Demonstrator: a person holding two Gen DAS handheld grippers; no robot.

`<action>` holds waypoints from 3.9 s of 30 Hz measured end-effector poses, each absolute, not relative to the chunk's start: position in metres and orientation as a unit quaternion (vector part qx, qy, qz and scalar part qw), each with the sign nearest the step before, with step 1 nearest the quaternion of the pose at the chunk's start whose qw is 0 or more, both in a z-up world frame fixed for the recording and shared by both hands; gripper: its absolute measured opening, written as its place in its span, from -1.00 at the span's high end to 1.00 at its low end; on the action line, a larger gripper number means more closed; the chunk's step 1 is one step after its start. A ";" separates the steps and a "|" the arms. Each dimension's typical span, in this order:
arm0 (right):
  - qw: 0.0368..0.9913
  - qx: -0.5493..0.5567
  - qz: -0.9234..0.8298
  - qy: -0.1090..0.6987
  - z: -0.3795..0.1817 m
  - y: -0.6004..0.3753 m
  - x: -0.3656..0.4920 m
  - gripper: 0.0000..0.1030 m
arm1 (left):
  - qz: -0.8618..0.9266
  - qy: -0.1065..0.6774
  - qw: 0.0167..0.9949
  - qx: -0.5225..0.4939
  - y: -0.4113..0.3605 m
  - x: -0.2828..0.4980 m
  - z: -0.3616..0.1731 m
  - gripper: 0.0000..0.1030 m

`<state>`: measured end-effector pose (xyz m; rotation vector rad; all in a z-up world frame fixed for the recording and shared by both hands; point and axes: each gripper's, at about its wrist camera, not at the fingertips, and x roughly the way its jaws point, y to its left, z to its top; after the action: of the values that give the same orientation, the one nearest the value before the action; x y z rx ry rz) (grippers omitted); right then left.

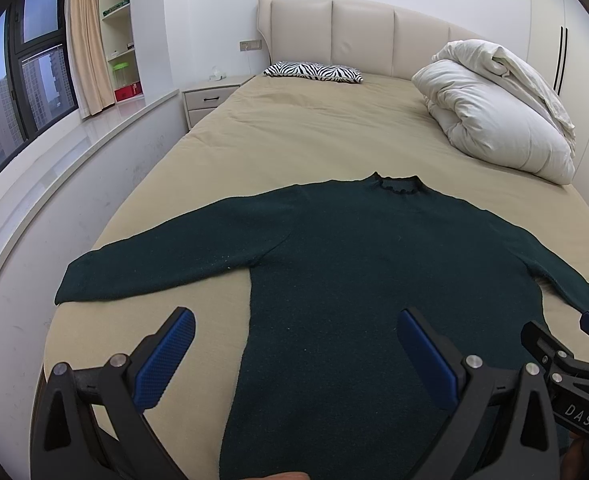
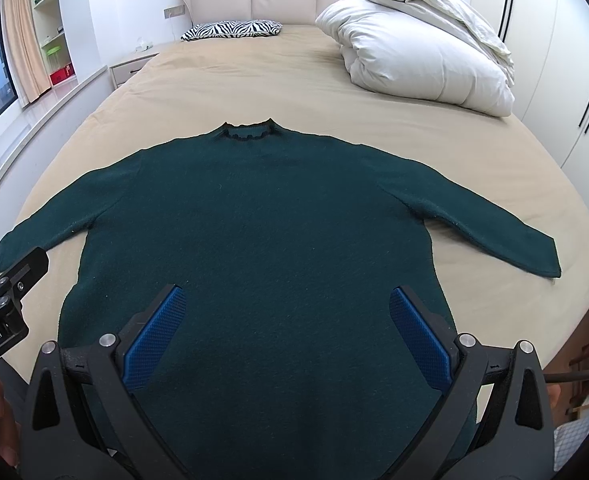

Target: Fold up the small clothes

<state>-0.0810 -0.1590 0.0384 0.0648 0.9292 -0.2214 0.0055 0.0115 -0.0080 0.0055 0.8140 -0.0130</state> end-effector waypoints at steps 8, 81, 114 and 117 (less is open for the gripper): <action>0.886 0.031 -0.105 0.450 0.037 -0.159 -0.078 -1.00 | -0.006 0.396 0.918 0.003 0.011 0.006 -0.008 -1.00; 0.910 0.230 -0.120 0.324 0.013 -0.513 0.007 0.85 | -0.164 0.434 0.872 -0.155 0.024 0.072 -0.046 -0.97; 0.882 0.269 0.089 0.377 -0.055 -0.289 0.020 -0.37 | -0.179 0.521 0.821 -0.150 -0.007 0.199 -0.125 -0.26; 0.888 0.266 0.070 0.368 -0.045 -0.316 0.003 -0.34 | -0.171 0.522 0.827 -0.123 -0.025 0.214 -0.127 -0.26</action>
<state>0.0032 -0.3161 -0.0449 0.5529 0.7649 0.1461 0.2138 -0.0254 -0.1268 -0.2602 1.1096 -0.3622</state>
